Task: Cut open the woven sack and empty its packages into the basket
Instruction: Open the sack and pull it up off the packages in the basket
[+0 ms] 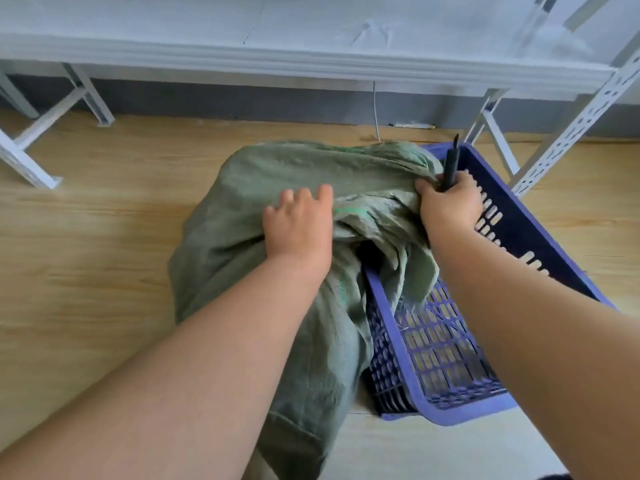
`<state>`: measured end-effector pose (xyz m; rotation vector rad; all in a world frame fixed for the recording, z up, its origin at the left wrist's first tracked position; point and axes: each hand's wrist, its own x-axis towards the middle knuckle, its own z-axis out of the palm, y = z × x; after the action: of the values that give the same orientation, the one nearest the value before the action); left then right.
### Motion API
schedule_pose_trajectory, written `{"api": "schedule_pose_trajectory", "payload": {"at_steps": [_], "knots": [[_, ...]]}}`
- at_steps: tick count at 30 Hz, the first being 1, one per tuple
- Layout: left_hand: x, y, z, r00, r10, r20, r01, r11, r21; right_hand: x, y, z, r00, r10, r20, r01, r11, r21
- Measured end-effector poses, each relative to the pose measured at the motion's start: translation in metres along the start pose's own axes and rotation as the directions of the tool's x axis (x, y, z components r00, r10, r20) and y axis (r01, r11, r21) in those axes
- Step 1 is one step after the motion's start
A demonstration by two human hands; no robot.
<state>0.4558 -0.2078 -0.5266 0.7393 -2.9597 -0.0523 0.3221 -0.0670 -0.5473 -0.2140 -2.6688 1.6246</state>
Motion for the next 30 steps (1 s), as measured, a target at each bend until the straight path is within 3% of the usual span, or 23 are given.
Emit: {"api": "schedule_pose_trajectory", "payload": {"at_steps": [1, 4, 5, 7, 10, 12, 14, 15, 16, 17, 18, 20, 22, 23, 25, 26, 28, 30], "knots": [[-0.003, 0.010, 0.002, 0.995, 0.096, -0.008, -0.096, 0.995, 0.004, 0.005, 0.011, -0.009, 0.997, 0.074, 0.019, -0.072, 0.994, -0.080], [-0.022, 0.021, 0.028, 0.920, 0.237, 0.312, -0.260, 0.965, 0.035, 0.011, 0.042, -0.032, 0.961, 0.275, 0.029, -0.245, 0.896, -0.371], [-0.025, 0.018, 0.035, 0.904, 0.232, 0.358, -0.259, 0.966, 0.026, 0.010, 0.043, -0.036, 0.971, 0.237, 0.012, -0.216, 0.905, -0.365], [-0.024, 0.015, 0.042, 0.916, 0.235, 0.325, -0.248, 0.969, -0.003, 0.003, 0.032, -0.031, 0.996, 0.081, 0.041, -0.069, 0.970, -0.232], [-0.019, 0.015, 0.039, 0.894, 0.241, 0.377, -0.249, 0.968, -0.027, -0.019, 0.003, -0.004, 0.954, -0.147, 0.263, 0.174, 0.982, -0.080], [-0.012, 0.008, 0.028, 0.792, 0.264, 0.551, -0.235, 0.964, -0.124, -0.036, 0.000, 0.012, 0.895, -0.186, 0.406, 0.289, 0.935, -0.207], [-0.005, -0.006, 0.010, 0.696, 0.324, 0.641, -0.096, 0.926, -0.364, -0.047, 0.022, 0.022, 0.886, -0.104, 0.453, 0.289, 0.887, -0.361], [-0.004, -0.015, 0.002, 0.721, 0.328, 0.611, 0.004, 0.879, -0.476, -0.053, 0.039, 0.021, 0.886, -0.026, 0.463, 0.240, 0.879, -0.411], [-0.002, -0.026, -0.001, 0.808, 0.254, 0.531, 0.097, 0.833, -0.545, -0.058, 0.053, 0.018, 0.884, 0.046, 0.465, 0.171, 0.894, -0.414], [0.000, -0.039, 0.000, 0.909, 0.099, 0.405, 0.156, 0.820, -0.551, -0.061, 0.063, 0.014, 0.881, 0.090, 0.464, 0.104, 0.921, -0.376], [0.000, -0.052, 0.002, 0.959, -0.071, 0.275, 0.201, 0.855, -0.479, -0.062, 0.067, 0.011, 0.888, 0.098, 0.449, 0.056, 0.947, -0.316], [-0.005, -0.072, 0.010, 0.947, -0.215, 0.240, 0.282, 0.912, -0.298, -0.055, 0.061, 0.006, 0.953, -0.010, 0.301, 0.072, 0.978, -0.194], [-0.013, -0.080, 0.018, 0.930, -0.173, 0.324, 0.256, 0.938, -0.234, -0.039, 0.050, 0.002, 0.974, -0.136, 0.181, 0.172, 0.965, -0.200], [-0.017, -0.080, 0.021, 0.939, -0.131, 0.319, 0.209, 0.952, -0.225, -0.032, 0.045, 0.001, 0.963, -0.125, 0.241, 0.193, 0.938, -0.287], [-0.023, -0.081, 0.026, 0.963, -0.061, 0.264, 0.125, 0.964, -0.236, -0.031, 0.045, 0.002, 0.900, 0.095, 0.424, 0.175, 0.814, -0.554], [-0.024, -0.081, 0.027, 0.971, -0.049, 0.235, 0.109, 0.962, -0.251, -0.031, 0.045, 0.003, 0.890, 0.145, 0.433, 0.174, 0.769, -0.615], [-0.022, -0.086, 0.026, 0.978, -0.075, 0.193, 0.136, 0.935, -0.329, -0.041, 0.036, 0.008, 0.955, -0.007, 0.297, 0.172, 0.829, -0.532], [-0.017, -0.096, 0.025, 0.978, -0.161, 0.132, 0.204, 0.869, -0.451, -0.063, 0.015, 0.018, 0.951, -0.233, 0.201, 0.293, 0.889, -0.352]]}}
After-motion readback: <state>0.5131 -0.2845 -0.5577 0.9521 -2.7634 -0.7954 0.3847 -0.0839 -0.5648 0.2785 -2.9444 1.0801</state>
